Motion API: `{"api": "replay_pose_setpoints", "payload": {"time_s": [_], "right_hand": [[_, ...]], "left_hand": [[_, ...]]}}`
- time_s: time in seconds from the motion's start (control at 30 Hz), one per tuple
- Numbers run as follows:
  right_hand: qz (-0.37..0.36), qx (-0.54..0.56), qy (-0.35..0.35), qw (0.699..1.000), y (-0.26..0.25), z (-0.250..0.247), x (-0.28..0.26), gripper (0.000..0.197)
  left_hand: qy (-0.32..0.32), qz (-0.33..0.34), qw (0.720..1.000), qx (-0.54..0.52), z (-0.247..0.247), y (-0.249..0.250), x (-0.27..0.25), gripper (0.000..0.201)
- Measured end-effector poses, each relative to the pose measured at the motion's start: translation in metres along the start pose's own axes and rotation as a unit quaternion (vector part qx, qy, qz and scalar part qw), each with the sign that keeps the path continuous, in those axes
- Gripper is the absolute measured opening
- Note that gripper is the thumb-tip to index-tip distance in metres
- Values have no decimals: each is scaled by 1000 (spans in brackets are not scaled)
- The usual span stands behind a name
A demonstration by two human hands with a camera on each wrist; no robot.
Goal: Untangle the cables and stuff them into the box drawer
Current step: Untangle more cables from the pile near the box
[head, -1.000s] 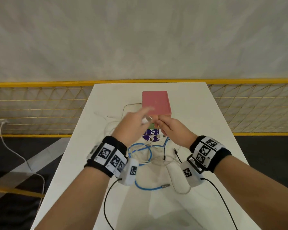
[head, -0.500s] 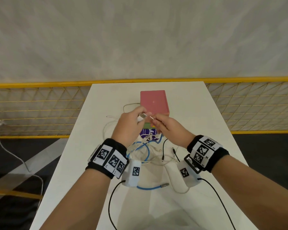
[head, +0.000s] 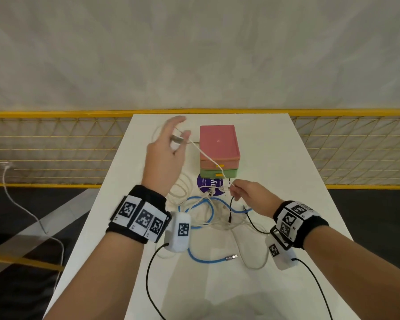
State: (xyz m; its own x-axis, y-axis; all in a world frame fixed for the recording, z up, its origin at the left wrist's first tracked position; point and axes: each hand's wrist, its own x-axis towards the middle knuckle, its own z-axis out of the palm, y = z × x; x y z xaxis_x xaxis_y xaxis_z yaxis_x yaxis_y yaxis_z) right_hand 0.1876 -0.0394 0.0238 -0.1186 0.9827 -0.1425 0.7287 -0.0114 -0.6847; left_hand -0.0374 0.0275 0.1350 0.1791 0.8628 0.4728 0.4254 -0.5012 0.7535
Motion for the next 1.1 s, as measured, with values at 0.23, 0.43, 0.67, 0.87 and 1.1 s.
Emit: {"api": "replay_pose_setpoints", "payload": {"time_s": [0.23, 0.43, 0.67, 0.87, 1.1], "right_hand": [[-137, -12, 30, 990, -41, -8, 10, 22], [-39, -137, -64, 988, -17, -4, 16, 26], [-64, 13, 41, 997, -87, -30, 66, 67], [-5, -107, -20, 994, -86, 10, 91, 37], [94, -162, -196, 962, -60, 76, 83, 32]], "left_hand": [[-295, 4, 944, 151, 32, -19, -28, 22], [-211, -20, 965, 155, 5, -42, -18, 29], [-45, -100, 990, 87, -19, -45, -15, 34], [-65, -123, 988, 71, -18, -57, -28, 34], [-123, -160, 977, 68, -3, -74, -42, 25]]}}
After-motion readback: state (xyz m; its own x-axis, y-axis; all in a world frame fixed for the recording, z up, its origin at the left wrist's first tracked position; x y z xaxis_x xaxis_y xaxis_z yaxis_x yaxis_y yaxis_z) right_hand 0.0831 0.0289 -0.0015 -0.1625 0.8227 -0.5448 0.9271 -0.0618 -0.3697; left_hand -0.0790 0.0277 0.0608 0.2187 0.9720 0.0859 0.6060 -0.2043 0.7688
